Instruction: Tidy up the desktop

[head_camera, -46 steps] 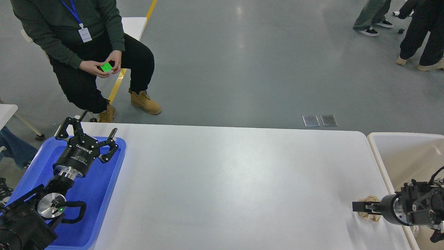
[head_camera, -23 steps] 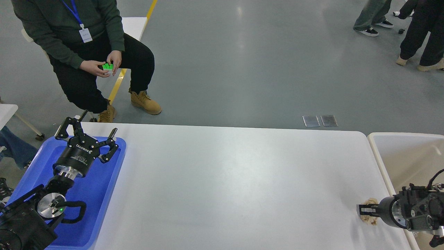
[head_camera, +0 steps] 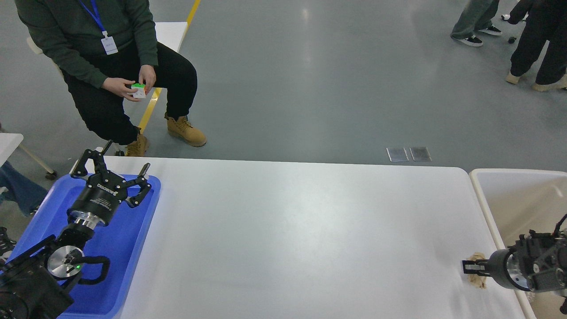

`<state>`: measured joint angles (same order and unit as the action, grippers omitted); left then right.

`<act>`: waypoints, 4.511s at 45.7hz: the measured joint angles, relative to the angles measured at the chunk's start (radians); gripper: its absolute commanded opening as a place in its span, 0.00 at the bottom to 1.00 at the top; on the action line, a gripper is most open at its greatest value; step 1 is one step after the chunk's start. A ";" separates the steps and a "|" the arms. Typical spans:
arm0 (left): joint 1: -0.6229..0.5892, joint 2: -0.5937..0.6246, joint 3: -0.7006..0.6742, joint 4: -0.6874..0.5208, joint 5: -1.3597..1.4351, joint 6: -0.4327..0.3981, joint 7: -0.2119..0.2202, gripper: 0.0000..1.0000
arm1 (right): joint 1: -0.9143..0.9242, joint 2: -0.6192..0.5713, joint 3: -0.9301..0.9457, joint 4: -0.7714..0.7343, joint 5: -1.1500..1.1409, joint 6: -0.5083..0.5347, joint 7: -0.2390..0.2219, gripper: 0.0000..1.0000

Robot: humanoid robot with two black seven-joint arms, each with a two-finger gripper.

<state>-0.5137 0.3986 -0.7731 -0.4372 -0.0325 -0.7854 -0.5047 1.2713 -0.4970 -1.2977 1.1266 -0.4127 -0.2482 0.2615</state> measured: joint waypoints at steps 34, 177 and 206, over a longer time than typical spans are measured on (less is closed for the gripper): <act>0.001 0.000 -0.001 0.000 0.000 0.000 0.000 0.99 | 0.777 -0.087 -0.166 0.408 0.000 0.410 0.027 0.00; 0.001 0.000 -0.002 0.000 -0.001 0.000 -0.001 0.99 | -0.497 -0.046 0.461 -1.001 0.141 0.402 -0.092 0.79; 0.001 0.000 -0.002 0.000 -0.001 0.000 -0.001 0.99 | -0.452 -0.050 0.499 -0.982 0.143 0.375 -0.096 0.99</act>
<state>-0.5124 0.3988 -0.7746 -0.4372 -0.0338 -0.7854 -0.5056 0.8191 -0.5473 -0.7990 0.1445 -0.2701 0.1271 0.1656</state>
